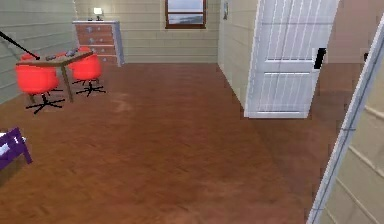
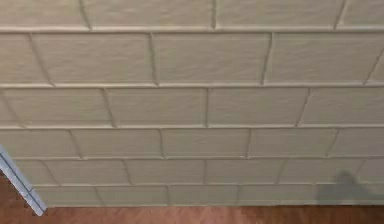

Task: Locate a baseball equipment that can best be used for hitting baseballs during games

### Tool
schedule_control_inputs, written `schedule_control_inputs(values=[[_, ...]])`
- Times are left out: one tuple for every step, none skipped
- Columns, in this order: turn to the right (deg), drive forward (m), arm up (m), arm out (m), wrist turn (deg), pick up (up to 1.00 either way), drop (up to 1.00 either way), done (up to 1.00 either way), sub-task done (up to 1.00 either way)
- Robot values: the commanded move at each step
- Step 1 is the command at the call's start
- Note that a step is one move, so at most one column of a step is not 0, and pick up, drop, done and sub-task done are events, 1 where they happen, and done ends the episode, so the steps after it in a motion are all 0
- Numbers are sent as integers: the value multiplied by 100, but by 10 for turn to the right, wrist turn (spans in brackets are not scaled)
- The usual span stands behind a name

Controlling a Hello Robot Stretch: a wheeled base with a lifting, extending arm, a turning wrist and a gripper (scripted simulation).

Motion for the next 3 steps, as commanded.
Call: schedule_control_inputs(values=[[450, 0, 0, 0, 0, 0, 0, 0, 0], [420, 0, 0, 0, 0, 0, 0, 0, 0], [0, 5, 0, 0, 0, 0, 0, 0, 0]])
